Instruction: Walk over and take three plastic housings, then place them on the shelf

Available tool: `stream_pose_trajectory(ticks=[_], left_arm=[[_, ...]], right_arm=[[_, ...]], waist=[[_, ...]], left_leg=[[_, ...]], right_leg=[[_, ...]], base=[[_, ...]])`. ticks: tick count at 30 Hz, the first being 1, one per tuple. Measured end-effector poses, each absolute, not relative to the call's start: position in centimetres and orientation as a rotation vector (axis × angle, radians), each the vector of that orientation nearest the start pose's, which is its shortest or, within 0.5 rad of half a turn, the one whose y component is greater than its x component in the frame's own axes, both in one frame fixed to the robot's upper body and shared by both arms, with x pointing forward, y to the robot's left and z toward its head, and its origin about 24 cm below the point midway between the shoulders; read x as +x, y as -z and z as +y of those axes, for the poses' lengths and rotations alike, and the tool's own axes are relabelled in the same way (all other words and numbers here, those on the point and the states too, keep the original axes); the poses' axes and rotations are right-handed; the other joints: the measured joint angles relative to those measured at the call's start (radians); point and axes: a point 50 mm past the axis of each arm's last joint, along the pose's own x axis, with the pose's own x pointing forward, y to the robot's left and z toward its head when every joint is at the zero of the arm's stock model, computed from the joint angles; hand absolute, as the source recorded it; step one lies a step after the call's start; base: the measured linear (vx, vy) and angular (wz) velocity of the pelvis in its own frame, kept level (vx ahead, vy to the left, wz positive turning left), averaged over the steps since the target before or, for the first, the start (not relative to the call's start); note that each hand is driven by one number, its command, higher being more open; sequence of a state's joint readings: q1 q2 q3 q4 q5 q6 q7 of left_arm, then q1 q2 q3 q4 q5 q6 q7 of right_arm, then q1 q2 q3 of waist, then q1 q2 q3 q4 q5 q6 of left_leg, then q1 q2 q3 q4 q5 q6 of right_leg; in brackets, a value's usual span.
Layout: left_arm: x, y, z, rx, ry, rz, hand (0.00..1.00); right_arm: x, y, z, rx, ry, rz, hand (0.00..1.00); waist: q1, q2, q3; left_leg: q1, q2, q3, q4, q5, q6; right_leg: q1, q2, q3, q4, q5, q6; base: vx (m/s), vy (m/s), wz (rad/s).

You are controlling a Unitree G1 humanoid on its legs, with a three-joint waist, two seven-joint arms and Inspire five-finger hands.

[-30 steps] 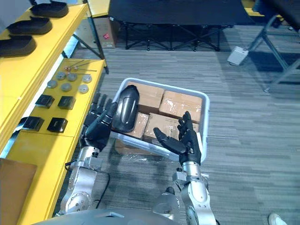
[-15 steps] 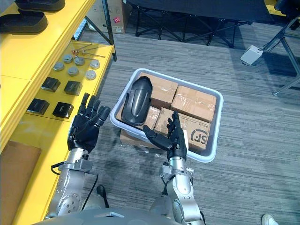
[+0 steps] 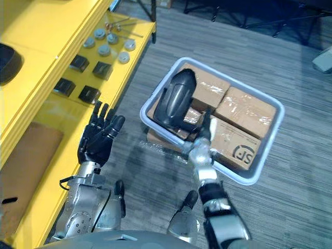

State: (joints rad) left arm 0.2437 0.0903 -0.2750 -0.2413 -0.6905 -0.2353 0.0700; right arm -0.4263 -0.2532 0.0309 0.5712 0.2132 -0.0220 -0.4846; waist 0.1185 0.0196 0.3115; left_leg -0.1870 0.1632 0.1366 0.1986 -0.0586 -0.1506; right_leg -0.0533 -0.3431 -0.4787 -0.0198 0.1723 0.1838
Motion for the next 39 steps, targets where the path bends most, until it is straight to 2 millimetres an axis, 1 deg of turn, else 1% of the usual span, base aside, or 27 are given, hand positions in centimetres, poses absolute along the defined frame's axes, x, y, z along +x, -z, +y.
stream_pose_trajectory(ticks=[2, 4, 6, 8, 12, 13, 15, 17, 18, 19, 22, 25, 27, 28, 30, 33, 34, 36, 39], left_arm=[[20.1, -5.7, 12.6, -0.679, 0.077, -0.119, 1.00], [20.1, -5.4, 12.6, -0.678, 0.074, -0.108, 1.00], [20.1, -4.7, 12.7, -0.673, 0.063, -0.084, 1.00], [20.1, -4.5, 12.7, -0.671, 0.065, -0.079, 1.00], [20.2, -4.7, 12.8, -0.670, 0.073, -0.094, 1.00], [20.3, -4.8, 12.8, -0.669, 0.075, -0.104, 1.00], [20.3, -4.9, 12.9, -0.669, 0.080, -0.113, 1.00], [20.4, -5.0, 12.9, -0.669, 0.082, -0.115, 1.00], [20.4, -5.0, 12.9, -0.668, 0.081, -0.116, 1.00], [20.4, -4.9, 12.9, -0.667, 0.080, -0.116, 1.00], [20.4, -4.9, 13.0, -0.665, 0.079, -0.116, 1.00], [20.4, -4.9, 13.0, -0.663, 0.077, -0.115, 1.00], [20.5, -4.4, 13.0, -0.659, 0.072, -0.095, 1.00], [20.5, -4.2, 13.0, -0.658, 0.070, -0.088, 1.00], [20.4, -3.3, 13.0, -0.651, 0.060, -0.047, 1.00], [20.3, -2.3, 13.0, -0.644, 0.045, -0.006, 1.00], [20.3, -2.1, 13.0, -0.644, 0.044, -0.002, 1.00], [20.2, -1.9, 13.0, -0.646, 0.041, 0.008, 1.00], [20.2, -1.9, 12.9, -0.651, 0.050, 0.004, 1.00]], right_arm=[[34.0, -6.9, -23.5, -0.126, 0.531, 0.050, 1.00], [34.5, -8.2, -24.3, -0.148, 0.544, 0.015, 1.00], [35.2, -10.0, -24.7, -0.158, 0.551, -0.035, 1.00], [35.6, -10.6, -24.9, -0.165, 0.557, -0.034, 1.00], [36.1, -10.2, -25.2, -0.178, 0.569, 0.029, 1.00], [36.4, -10.3, -25.3, -0.182, 0.566, 0.050, 1.00], [36.9, -11.0, -25.8, -0.198, 0.552, 0.059, 1.00], [37.5, -12.7, -27.0, -0.203, 0.543, 0.076, 1.00], [37.7, -13.0, -27.3, -0.198, 0.537, 0.089, 0.00], [37.6, -13.1, -28.0, -0.207, 0.533, 0.120, 0.00], [37.4, -13.2, -29.1, -0.236, 0.536, 0.160, 0.00], [37.1, -13.5, -30.9, -0.268, 0.561, 0.221, 0.00], [37.1, -14.1, -31.9, -0.318, 0.545, 0.267, 0.00], [37.1, -14.1, -32.0, -0.334, 0.538, 0.280, 0.00], [37.1, -13.6, -32.1, -0.384, 0.517, 0.352, 0.00], [37.1, -13.8, -32.6, -0.469, 0.544, 0.433, 0.00], [37.0, -13.9, -32.7, -0.473, 0.550, 0.438, 0.00], [37.2, -15.0, -33.0, -0.457, 0.558, 0.420, 0.00], [37.1, -14.9, -33.2, -0.444, 0.568, 0.450, 0.00]], waist=[[0.017, 0.017, 0.027], [0.024, 0.028, 0.039], [0.033, 0.042, 0.062], [0.039, 0.044, 0.076], [0.045, 0.047, 0.105], [0.044, 0.047, 0.117], [0.048, 0.040, 0.130], [0.051, 0.038, 0.146], [0.052, 0.038, 0.149], [0.058, 0.038, 0.151], [0.064, 0.038, 0.151], [0.068, 0.036, 0.151], [0.067, 0.035, 0.151], [0.067, 0.035, 0.151], [0.071, 0.036, 0.151], [0.081, 0.036, 0.151], [0.083, 0.036, 0.151], [0.083, 0.036, 0.151], [0.091, 0.037, 0.151]], left_leg=[[-0.014, -0.004, -0.015, 0.005, 0.005, 0.002], [-0.016, -0.005, -0.022, 0.005, 0.006, 0.003], [-0.016, -0.005, -0.034, 0.005, 0.009, 0.003], [-0.016, -0.005, -0.035, 0.002, 0.013, 0.005], [-0.016, -0.005, -0.058, -0.005, 0.024, 0.006], [-0.016, -0.005, -0.064, -0.018, 0.034, 0.004], [-0.017, -0.007, -0.067, -0.040, 0.053, 0.003], [-0.017, -0.011, -0.071, -0.056, 0.070, 0.003], [-0.017, -0.012, -0.071, -0.061, 0.074, 0.002], [-0.018, -0.014, -0.075, -0.074, 0.086, 0.001], [-0.017, -0.013, -0.086, -0.087, 0.097, -0.002], [-0.014, -0.011, -0.095, -0.117, 0.125, -0.004], [-0.012, -0.010, -0.095, -0.148, 0.150, -0.004], [-0.011, -0.010, -0.095, -0.155, 0.155, -0.004], [-0.004, -0.010, -0.095, -0.177, 0.170, -0.003], [0.001, -0.010, -0.096, -0.194, 0.183, -0.004], [0.001, -0.010, -0.097, -0.196, 0.185, -0.004], [0.003, -0.011, -0.101, -0.202, 0.190, -0.004], [0.003, -0.011, -0.103, -0.203, 0.191, -0.004]], right_leg=[[-0.001, -0.003, -0.013, 0.002, 0.000, 0.000], [0.000, -0.004, -0.015, 0.004, 0.000, 0.000], [-0.001, -0.004, -0.020, 0.016, -0.001, 0.000], [-0.008, -0.007, -0.020, 0.028, -0.004, -0.003], [-0.015, -0.010, -0.023, 0.054, -0.012, -0.014], [-0.018, -0.011, -0.031, 0.061, -0.013, -0.016], [-0.031, -0.015, -0.034, 0.072, -0.018, -0.016], [-0.033, -0.018, -0.038, 0.074, -0.018, -0.015], [-0.034, -0.019, -0.039, 0.074, -0.018, -0.014], [-0.035, -0.019, -0.044, 0.074, -0.019, -0.013], [-0.038, -0.021, -0.052, 0.092, -0.034, -0.014], [-0.051, -0.022, -0.054, 0.116, -0.045, -0.016], [-0.066, -0.022, -0.052, 0.124, -0.046, -0.017], [-0.068, -0.022, -0.052, 0.125, -0.046, -0.017], [-0.071, -0.022, -0.053, 0.127, -0.046, -0.017], [-0.077, -0.023, -0.053, 0.133, -0.048, -0.021], [-0.078, -0.023, -0.053, 0.136, -0.048, -0.021], [-0.079, -0.025, -0.053, 0.142, -0.051, -0.023], [-0.080, -0.026, -0.054, 0.146, -0.053, -0.023]], base=[[-0.02, 0.018, 0.19], [-0.01, 0.006, 0.07], [-0.01, 0.002, 0.07], [0.00, 0.000, 0.00], [-0.02, -0.003, 0.05], [-0.05, -0.009, 0.12], [-0.06, -0.016, 0.08], [-0.10, -0.022, 0.07], [-0.11, -0.022, 0.09], [-0.09, -0.025, 0.10], [-0.07, -0.026, 0.11], [-0.09, -0.035, 0.08], [-0.09, -0.035, 0.01], [-0.07, -0.032, 0.01], [-0.05, -0.027, 0.02], [-0.02, -0.019, 0.02], [-0.01, -0.024, 0.04], [-0.01, -0.023, 0.05], [-0.01, -0.010, 0.01]])
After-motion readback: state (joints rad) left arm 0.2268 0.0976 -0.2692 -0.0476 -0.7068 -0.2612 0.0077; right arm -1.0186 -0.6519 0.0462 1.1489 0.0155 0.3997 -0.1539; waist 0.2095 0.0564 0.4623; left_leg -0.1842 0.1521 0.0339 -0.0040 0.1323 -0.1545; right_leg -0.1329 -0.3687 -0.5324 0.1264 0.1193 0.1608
